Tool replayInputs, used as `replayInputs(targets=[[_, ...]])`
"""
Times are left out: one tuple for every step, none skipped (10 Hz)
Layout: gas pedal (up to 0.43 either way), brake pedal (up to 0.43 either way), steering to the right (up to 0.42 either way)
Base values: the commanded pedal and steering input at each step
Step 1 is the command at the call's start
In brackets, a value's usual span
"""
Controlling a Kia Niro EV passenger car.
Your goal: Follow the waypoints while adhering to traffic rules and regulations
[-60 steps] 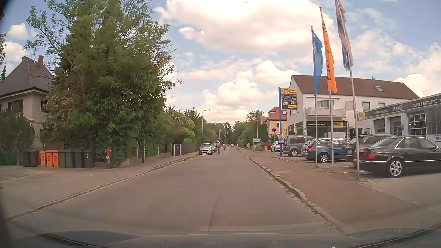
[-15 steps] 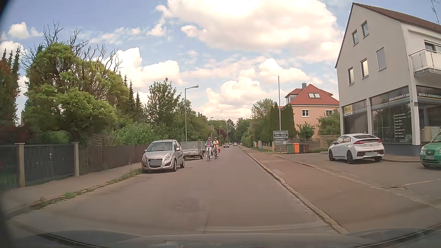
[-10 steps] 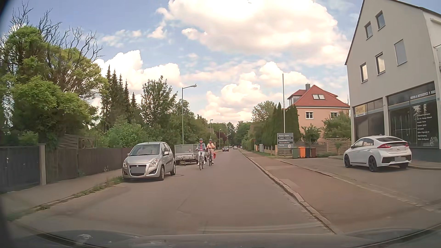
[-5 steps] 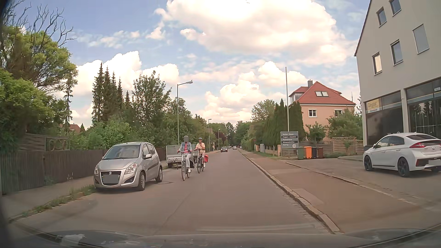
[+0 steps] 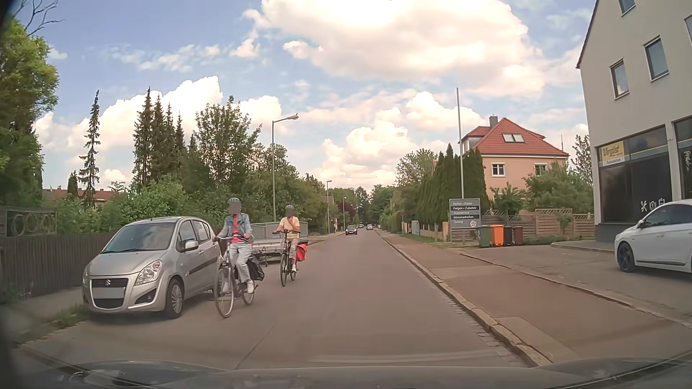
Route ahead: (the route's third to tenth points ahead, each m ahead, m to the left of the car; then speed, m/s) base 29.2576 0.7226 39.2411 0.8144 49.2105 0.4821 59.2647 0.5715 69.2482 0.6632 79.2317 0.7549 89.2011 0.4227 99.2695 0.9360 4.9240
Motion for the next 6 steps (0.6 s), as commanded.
replayInputs(targets=[[0.039, 0.018, -0.005], [0.039, 0.018, -0.005], [0.039, 0.018, -0.005], [0.039, 0.018, -0.006], [0.039, 0.018, -0.006], [0.059, 0.018, -0.007]])
